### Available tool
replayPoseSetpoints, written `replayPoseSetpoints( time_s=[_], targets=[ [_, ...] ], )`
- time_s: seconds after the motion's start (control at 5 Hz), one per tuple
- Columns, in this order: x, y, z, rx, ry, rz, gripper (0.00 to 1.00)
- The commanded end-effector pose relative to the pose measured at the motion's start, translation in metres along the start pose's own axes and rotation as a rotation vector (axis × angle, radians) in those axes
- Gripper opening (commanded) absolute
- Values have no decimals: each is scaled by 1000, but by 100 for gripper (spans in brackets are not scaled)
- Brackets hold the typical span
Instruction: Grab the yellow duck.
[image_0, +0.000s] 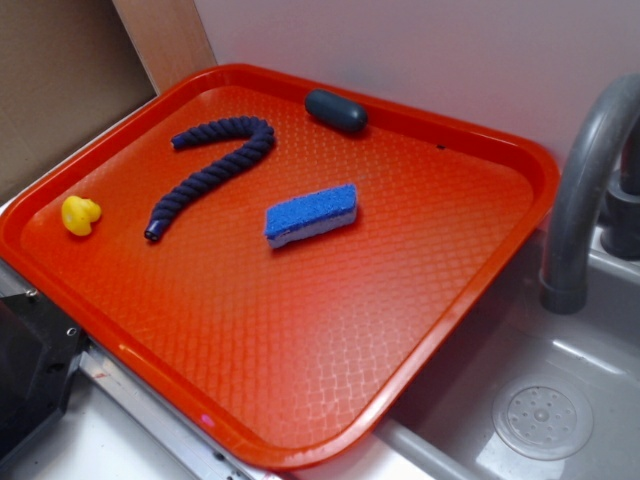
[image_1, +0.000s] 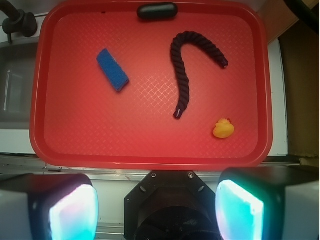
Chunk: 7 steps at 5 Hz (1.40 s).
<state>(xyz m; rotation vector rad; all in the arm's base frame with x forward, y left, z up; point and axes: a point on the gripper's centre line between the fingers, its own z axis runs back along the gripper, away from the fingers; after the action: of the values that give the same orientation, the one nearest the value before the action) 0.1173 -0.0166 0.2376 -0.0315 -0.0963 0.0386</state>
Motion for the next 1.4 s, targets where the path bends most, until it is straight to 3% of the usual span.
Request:
replayPoseSetpoints(
  time_s=[0.0, 0.2, 0.4, 0.6, 0.8, 1.2],
  targets=[
    [0, 0, 0, 0, 0, 0, 100],
    [11, 14, -20, 8, 44, 252, 100],
    [20, 25, -38, 21, 90, 365, 100],
    [38, 57, -68, 49, 90, 413, 100],
    [46, 84, -100, 103, 139, 456, 100],
    [42, 102, -129, 170, 160, 472, 100]
  ],
)
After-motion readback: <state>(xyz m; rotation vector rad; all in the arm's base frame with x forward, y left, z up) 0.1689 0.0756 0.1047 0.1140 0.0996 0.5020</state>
